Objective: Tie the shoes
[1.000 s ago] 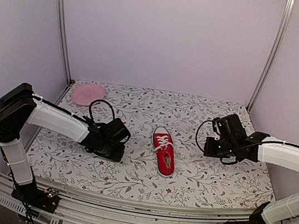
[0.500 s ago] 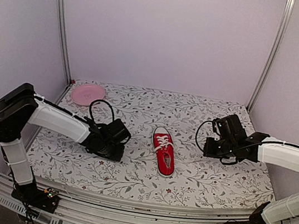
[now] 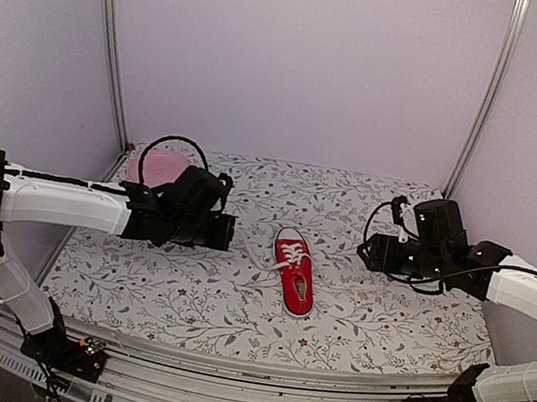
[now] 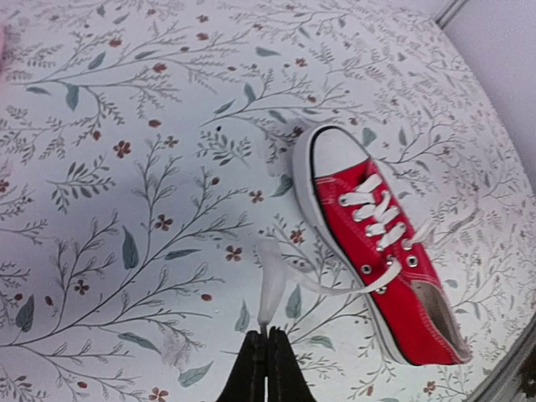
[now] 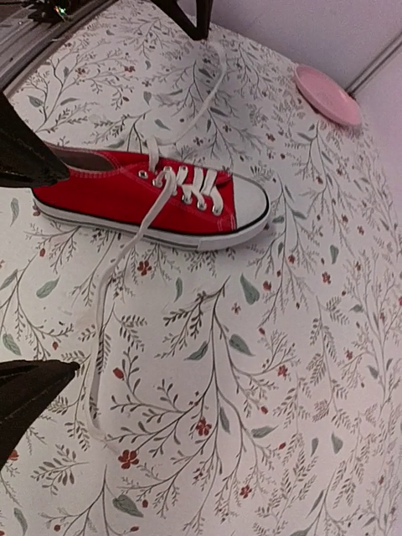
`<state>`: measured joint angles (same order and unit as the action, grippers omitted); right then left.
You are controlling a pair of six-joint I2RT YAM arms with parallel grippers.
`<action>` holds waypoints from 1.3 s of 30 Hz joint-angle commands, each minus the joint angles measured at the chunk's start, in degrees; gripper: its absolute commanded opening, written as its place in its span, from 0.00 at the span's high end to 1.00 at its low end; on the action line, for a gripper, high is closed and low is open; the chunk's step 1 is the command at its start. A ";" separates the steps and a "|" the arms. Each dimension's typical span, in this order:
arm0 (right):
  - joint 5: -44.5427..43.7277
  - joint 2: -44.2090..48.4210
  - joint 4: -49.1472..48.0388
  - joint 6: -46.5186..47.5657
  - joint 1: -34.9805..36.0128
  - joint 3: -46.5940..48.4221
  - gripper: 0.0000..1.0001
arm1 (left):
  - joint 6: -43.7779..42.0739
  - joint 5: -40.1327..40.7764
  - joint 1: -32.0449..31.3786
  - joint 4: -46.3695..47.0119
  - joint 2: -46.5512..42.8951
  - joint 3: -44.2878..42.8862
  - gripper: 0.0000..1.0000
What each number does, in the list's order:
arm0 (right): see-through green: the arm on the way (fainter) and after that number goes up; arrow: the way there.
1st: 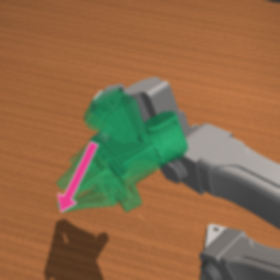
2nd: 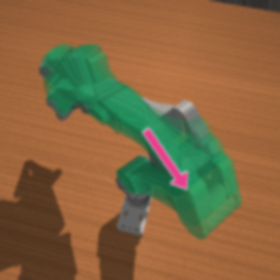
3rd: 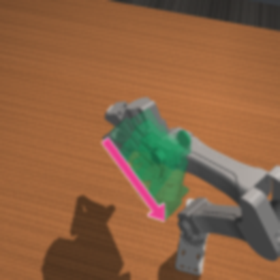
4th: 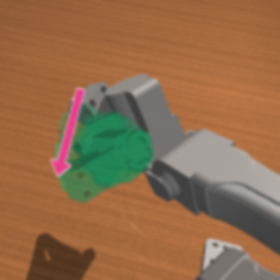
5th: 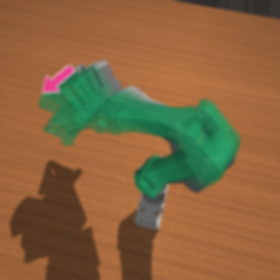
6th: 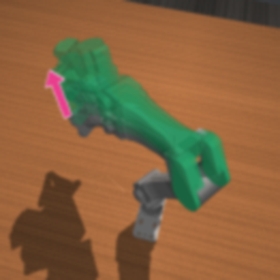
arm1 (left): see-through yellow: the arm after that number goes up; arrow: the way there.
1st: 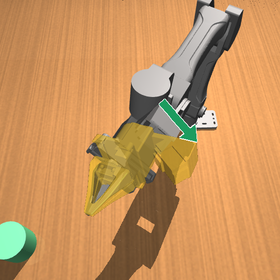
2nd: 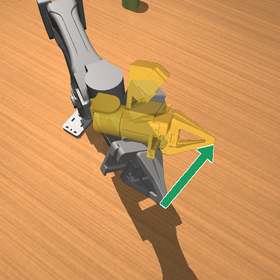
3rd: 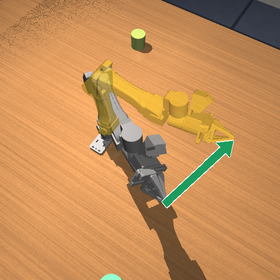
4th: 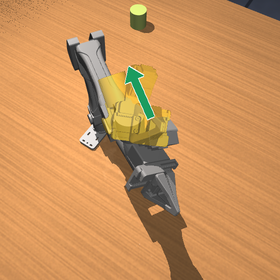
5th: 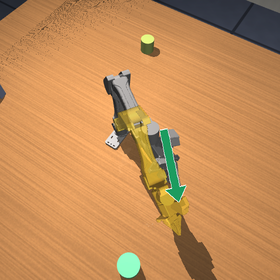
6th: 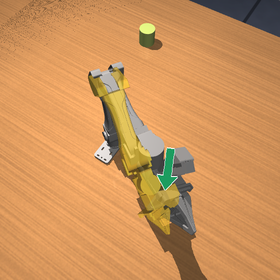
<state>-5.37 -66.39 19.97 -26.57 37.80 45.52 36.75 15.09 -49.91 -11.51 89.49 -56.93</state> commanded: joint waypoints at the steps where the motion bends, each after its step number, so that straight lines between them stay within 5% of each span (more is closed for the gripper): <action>1: 18.83 0.59 -10.65 11.50 -0.21 2.56 0.29 | -5.33 -13.24 3.24 6.41 -2.58 -1.34 1.00; 6: 32.17 -7.96 -21.08 15.37 2.53 6.20 0.31 | -11.87 -22.24 3.87 5.80 -3.73 -4.60 1.00; 10: 38.33 -17.20 -23.32 19.93 5.27 13.11 0.47 | -17.06 -25.95 3.89 2.27 -3.75 -7.64 1.00; 13: 41.77 -23.11 -23.79 22.51 5.53 18.32 0.50 | -20.77 -26.90 3.83 -0.54 -3.76 -9.03 1.00; 25: 39.45 -35.65 -21.57 34.83 5.63 27.94 0.59 | -25.39 -30.23 3.83 -4.47 -3.47 -12.83 1.00; 35: 35.67 -37.85 -26.55 37.68 5.71 28.23 0.54 | -26.20 -31.35 3.80 -5.72 -2.19 -15.17 1.00; 39: 34.82 -37.89 -28.74 36.48 5.73 28.68 0.60 | -26.53 -32.46 3.84 -5.85 -1.62 -15.78 1.00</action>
<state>31.29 -103.37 -4.71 10.00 43.44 72.07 11.55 -15.66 -46.35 -16.40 86.80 -70.74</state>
